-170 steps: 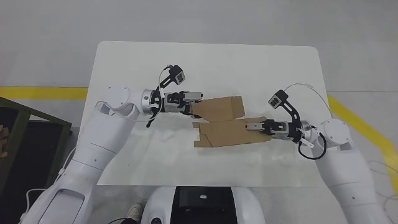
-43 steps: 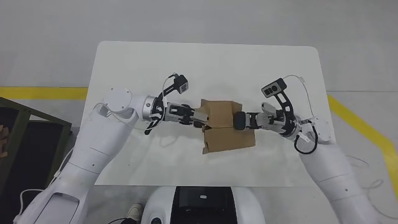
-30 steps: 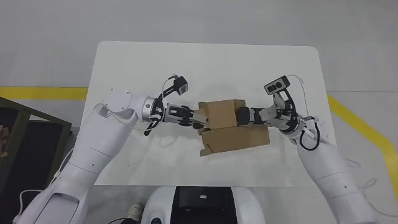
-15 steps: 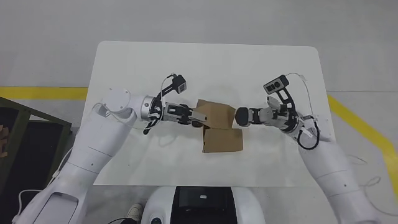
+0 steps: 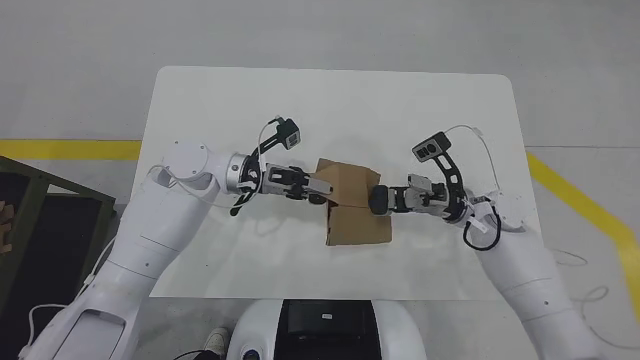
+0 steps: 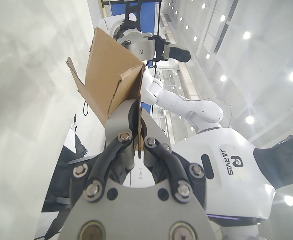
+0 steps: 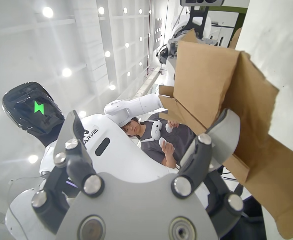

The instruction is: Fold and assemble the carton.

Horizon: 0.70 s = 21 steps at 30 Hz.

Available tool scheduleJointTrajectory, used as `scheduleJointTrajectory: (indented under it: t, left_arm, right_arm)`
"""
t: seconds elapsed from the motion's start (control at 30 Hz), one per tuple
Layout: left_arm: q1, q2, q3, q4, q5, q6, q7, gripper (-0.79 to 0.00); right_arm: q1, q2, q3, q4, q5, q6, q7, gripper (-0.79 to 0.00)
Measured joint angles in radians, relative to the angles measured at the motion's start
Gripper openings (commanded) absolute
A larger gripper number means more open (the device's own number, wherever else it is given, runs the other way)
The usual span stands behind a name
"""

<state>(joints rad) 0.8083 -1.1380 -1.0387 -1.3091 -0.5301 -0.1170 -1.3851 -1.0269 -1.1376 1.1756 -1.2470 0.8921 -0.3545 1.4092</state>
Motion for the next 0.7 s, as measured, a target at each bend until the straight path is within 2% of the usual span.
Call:
scheduleJointTrajectory:
  t: [0.47, 0.7]
  left_arm:
    - [0.001, 0.005, -0.004, -0.008, 0.001, 0.003, -0.007, -0.785]
    - [0.004, 0.009, -0.01, -0.003, 0.006, 0.004, -0.01, -0.785]
  right_arm:
    - [0.044, -0.028, -0.048, 0.088, 0.042, -0.043, 0.013, 0.0]
    - [0.053, -0.048, -0.064, 0.104, 0.138, -0.032, 0.024, 0.0]
